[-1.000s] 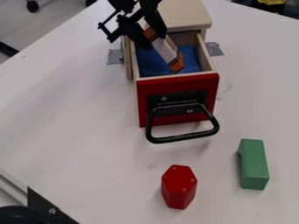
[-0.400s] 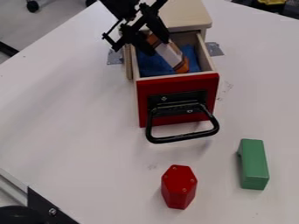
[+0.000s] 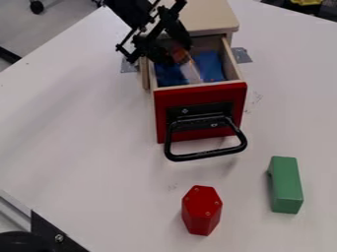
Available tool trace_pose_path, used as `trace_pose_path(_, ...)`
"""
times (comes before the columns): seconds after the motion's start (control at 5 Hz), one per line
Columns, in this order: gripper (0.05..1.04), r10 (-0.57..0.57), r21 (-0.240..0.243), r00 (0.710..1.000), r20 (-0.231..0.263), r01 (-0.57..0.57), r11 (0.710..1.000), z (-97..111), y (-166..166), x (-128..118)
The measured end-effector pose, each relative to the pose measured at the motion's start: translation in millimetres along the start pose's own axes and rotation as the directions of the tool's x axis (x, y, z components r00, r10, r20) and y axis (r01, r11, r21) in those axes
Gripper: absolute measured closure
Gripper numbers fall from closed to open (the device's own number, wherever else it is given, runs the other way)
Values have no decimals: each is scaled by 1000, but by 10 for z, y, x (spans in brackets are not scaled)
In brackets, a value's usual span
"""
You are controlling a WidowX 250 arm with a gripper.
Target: Put the box inside the drawer
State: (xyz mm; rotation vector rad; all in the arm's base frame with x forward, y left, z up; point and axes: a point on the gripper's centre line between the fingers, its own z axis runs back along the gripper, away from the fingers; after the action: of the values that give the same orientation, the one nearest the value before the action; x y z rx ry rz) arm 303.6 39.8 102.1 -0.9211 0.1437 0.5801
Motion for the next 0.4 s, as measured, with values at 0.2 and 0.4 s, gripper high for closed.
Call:
trace_pose_path(0.2,124,11,-6,1000,6,-11,1000,28,28,13)
trace_pose_path(0.4,84,25,6,1000,2,-25,1000,59,51,-45)
